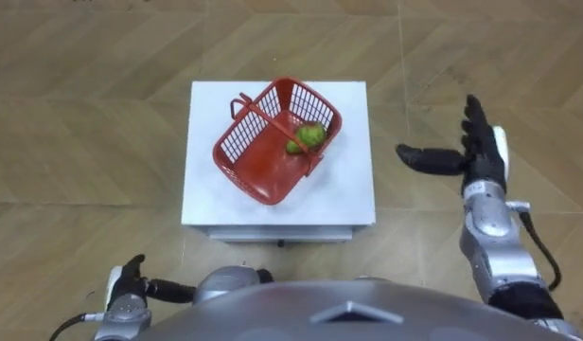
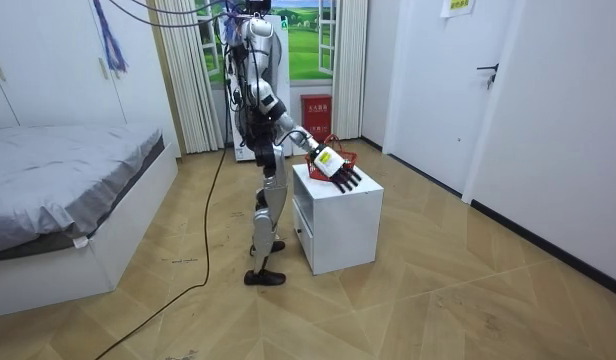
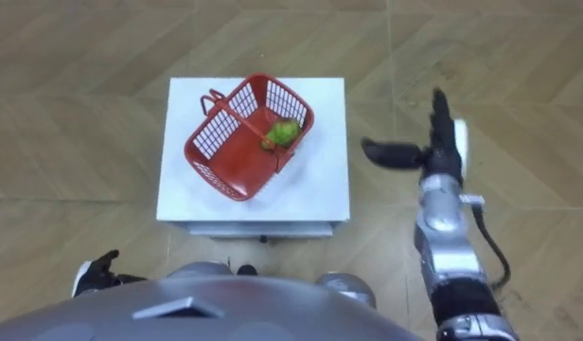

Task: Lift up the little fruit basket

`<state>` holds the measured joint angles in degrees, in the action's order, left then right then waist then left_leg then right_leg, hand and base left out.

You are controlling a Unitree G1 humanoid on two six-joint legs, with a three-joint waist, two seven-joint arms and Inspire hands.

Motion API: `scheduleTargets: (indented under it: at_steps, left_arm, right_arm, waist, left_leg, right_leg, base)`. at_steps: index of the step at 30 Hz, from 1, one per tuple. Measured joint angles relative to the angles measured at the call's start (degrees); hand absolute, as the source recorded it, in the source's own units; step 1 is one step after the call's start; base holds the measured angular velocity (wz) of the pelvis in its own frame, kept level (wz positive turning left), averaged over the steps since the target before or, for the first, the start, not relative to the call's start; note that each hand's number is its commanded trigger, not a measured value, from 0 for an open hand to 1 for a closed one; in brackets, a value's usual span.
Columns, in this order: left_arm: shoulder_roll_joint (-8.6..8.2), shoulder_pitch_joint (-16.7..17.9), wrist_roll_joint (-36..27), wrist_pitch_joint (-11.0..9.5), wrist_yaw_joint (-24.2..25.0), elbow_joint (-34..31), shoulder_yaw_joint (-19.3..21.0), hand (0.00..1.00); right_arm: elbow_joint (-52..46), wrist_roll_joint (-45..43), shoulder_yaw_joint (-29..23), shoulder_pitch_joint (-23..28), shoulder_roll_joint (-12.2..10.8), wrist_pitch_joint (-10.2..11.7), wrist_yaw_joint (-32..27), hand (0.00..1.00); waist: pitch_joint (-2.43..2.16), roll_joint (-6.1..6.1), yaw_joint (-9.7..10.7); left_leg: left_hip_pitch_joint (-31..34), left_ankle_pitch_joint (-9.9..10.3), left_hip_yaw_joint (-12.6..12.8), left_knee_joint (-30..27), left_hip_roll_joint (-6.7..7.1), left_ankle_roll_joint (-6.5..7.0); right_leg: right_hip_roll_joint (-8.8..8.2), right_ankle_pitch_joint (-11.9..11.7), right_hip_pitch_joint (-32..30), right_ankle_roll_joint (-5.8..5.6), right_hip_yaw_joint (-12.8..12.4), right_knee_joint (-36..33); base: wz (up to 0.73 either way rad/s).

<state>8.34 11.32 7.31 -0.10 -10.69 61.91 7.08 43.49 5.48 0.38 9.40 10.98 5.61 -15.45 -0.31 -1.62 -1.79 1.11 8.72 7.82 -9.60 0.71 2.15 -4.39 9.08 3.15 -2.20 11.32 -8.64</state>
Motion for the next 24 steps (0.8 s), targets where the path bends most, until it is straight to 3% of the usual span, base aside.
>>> scheduleTargets:
  at_steps: [4,10,11,16,20,24]
  left_arm:
    - [-0.20,0.1,1.3,-0.5,0.0,0.1,1.0,0.00]
    - [-0.51,2.0,4.2,-0.2,0.0,0.4,3.5,0.00]
    - [-0.63,2.3,4.7,0.1,0.0,0.9,3.5,0.00]
    - [-0.95,3.9,8.6,3.3,1.2,1.0,3.7,0.00]
    - [-1.01,4.4,8.7,5.1,2.7,1.0,3.9,0.00]
    - [-1.00,3.9,10.5,6.0,3.1,1.0,3.9,0.00]
  right_arm:
    - [12.1,-1.0,-0.8,1.3,-0.1,-0.2,0.9,0.00]
    - [18.7,-2.6,-1.8,2.1,-0.3,-1.5,2.5,0.00]
    - [20.7,-2.6,-1.7,1.8,-0.4,-1.8,3.2,0.00]
    - [24.0,-2.5,-1.6,1.8,-1.0,-5.4,8.7,0.00]
    - [25.5,-2.5,-1.6,0.8,-1.5,-6.8,12.5,0.00]
    - [26.6,-2.6,-1.6,-0.4,-1.5,-8.3,15.3,0.00]
  waist:
    - [0.15,0.02,0.2]
    - [0.43,0.08,-0.1]
    - [0.62,0.26,-0.2]
    - [0.48,-0.13,-0.3]
    - [0.54,-0.40,-0.3]
    - [0.56,-0.64,-0.2]
  left_leg:
    - [-1.1,0.1,-0.1,0.2,0.01,-0.01]
    - [-1.6,0.3,0.1,0.0,-0.06,0.00]
    - [-1.5,0.5,0.1,-0.2,-0.09,0.02]
    - [-1.3,1.1,-0.5,-2.2,0.10,0.20]
    - [-1.3,1.1,-0.6,-2.1,0.17,0.21]
    - [-0.9,1.2,-1.0,-2.2,0.17,0.17]
  right_leg:
    - [0.00,0.1,1.0,-0.14,-0.2,0.1]
    - [0.04,0.2,1.1,-0.17,-1.0,0.0]
    - [0.04,0.2,1.2,-0.09,-1.0,0.0]
    - [-0.41,1.2,1.8,-0.16,0.0,-0.1]
    - [-0.40,1.2,2.0,-0.18,0.1,0.0]
    - [-0.32,1.2,1.9,-0.17,0.5,0.0]
  base:
    - [-0.02]
    - [-0.11]
    - [0.00]
    - [0.09]
    - [0.01]
    - [0.05]
